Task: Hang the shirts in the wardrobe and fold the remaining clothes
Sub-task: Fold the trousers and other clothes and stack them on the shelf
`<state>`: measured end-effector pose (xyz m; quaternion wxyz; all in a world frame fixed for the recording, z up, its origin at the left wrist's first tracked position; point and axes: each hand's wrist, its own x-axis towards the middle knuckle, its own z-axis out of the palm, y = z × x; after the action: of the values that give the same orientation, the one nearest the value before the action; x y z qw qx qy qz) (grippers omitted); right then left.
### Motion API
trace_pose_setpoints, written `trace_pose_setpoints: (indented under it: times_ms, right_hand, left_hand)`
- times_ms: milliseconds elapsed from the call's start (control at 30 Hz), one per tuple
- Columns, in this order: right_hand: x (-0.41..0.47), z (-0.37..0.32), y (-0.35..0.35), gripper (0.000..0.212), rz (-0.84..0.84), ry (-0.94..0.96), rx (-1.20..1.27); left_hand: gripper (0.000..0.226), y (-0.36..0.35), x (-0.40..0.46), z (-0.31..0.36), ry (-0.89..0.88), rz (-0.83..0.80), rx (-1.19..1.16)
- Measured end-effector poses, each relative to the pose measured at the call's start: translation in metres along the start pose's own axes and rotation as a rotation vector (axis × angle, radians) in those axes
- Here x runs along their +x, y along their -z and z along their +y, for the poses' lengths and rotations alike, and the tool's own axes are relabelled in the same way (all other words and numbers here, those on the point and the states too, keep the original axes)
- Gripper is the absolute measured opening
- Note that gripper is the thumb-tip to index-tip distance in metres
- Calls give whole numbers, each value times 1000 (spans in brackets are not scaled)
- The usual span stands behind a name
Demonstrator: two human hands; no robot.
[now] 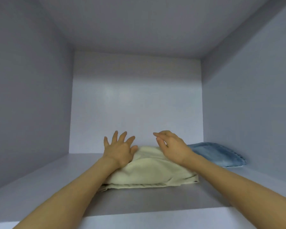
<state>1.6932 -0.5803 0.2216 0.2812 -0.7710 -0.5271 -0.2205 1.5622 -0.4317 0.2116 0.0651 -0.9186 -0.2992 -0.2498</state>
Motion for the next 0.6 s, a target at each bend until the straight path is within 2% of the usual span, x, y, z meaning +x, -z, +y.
trace_pose_setpoints:
  times_ms: [67,133,233,333,467,600]
  right_hand:
    - [-22,-8,1,44,-95,118,-90]
    - [-45,-8,-1,48,-266,149,-212]
    - [-59,-11,12,53,-493,87,-280]
    - [-56,-18,21,59,-636,45,-348]
    - [-45,-16,11,62,-731,41,-466]
    - [-21,-9,-10,60,-716,11,-460]
  left_hand:
    - [51,-1,-16,2,-36,-9,19]
    - [51,-1,-35,4,-31,-107,-15]
    - [52,5,-58,8,-53,-298,-28]
    - [54,11,-66,12,-43,-386,86]
    - [57,10,-57,12,-32,-478,156]
    - [57,-1,-28,14,0,-475,260]
